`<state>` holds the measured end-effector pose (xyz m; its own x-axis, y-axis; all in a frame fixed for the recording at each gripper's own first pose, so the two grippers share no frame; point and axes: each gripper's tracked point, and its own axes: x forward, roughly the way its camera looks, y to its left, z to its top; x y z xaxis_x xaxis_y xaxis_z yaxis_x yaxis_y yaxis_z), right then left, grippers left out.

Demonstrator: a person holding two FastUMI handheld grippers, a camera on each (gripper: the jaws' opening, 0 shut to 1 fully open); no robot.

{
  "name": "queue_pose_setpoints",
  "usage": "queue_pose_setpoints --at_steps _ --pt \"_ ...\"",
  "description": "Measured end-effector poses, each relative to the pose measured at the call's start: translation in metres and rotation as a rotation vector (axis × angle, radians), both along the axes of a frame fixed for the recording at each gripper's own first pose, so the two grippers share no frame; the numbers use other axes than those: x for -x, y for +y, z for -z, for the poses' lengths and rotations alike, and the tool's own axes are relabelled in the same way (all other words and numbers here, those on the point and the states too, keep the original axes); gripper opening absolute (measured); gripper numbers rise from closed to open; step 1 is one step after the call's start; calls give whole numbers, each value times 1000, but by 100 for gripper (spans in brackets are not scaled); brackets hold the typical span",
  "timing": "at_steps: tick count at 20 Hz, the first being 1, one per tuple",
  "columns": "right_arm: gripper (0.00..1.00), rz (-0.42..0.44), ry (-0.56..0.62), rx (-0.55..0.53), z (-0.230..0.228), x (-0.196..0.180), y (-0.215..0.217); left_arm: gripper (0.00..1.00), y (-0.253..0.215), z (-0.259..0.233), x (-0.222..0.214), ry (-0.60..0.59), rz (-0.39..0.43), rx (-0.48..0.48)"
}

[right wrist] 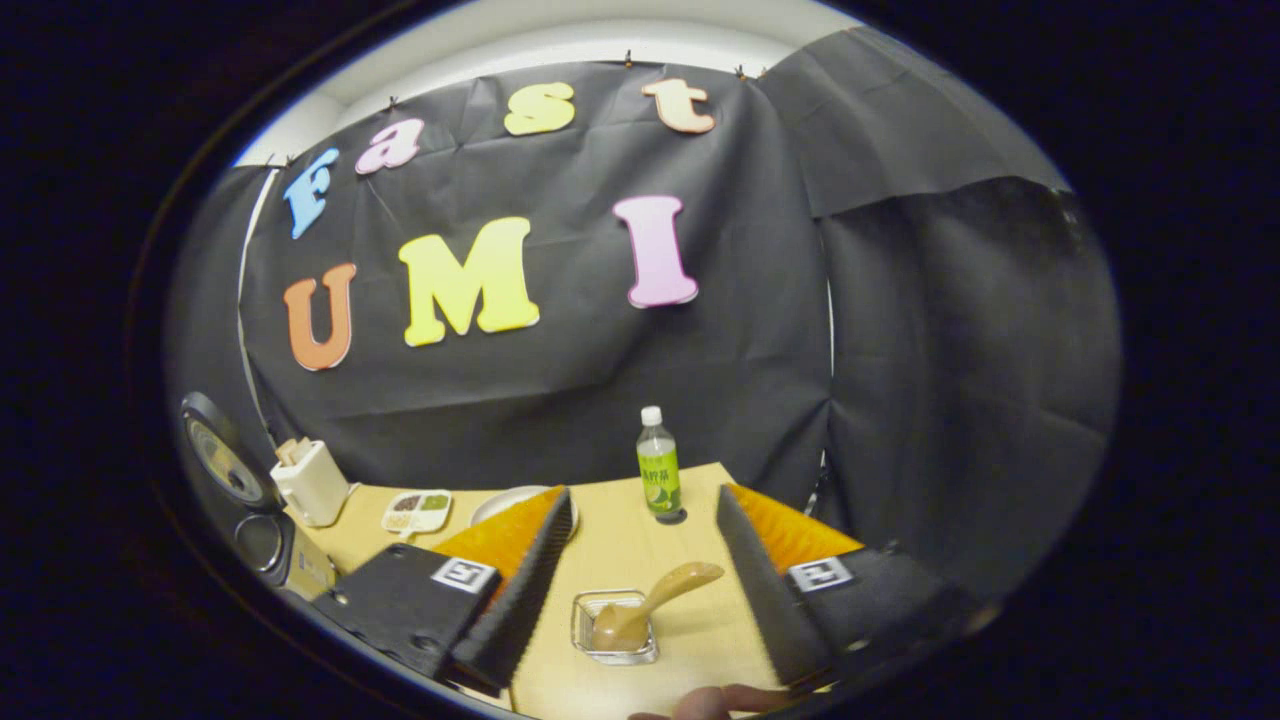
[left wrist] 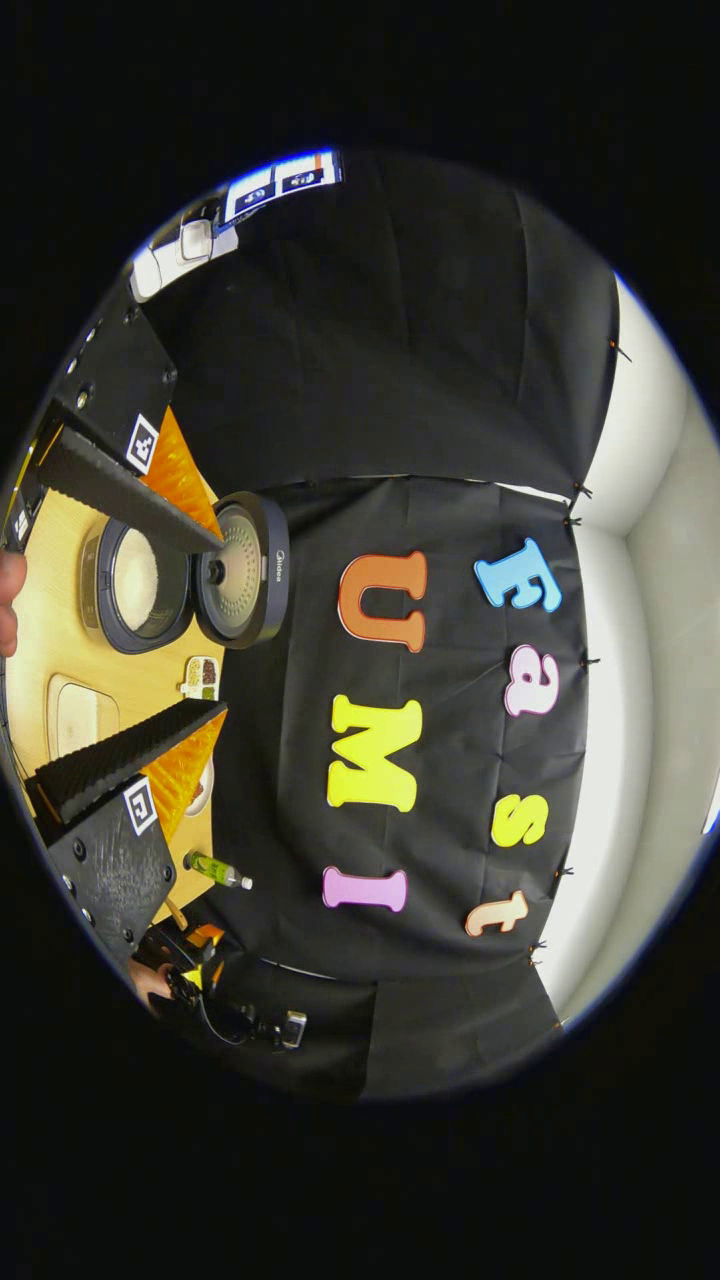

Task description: Close the left gripper, press the button to open the rice cooker; take a wooden spoon from the chopstick holder with the right hand, scoop a spoonful of rice and pour it into the rice cooker, then put the wooden spoon back into the chopstick holder.

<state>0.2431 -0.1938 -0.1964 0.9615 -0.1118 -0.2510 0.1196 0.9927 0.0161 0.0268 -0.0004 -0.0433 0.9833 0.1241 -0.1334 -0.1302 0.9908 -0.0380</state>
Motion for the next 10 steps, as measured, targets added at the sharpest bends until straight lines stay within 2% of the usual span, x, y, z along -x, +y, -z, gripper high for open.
queue_pose_setpoints --at_steps 2,6,10 --pt "100 -24 -31 23 -32 18 12 95 1 -4 4 -4 15 19" --pt "100 -73 -84 35 -78 48 40 94 -2 -15 -3 -18 29 57" --pt "100 -106 -144 15 -115 60 54 95 -8 -28 -16 -31 19 71"
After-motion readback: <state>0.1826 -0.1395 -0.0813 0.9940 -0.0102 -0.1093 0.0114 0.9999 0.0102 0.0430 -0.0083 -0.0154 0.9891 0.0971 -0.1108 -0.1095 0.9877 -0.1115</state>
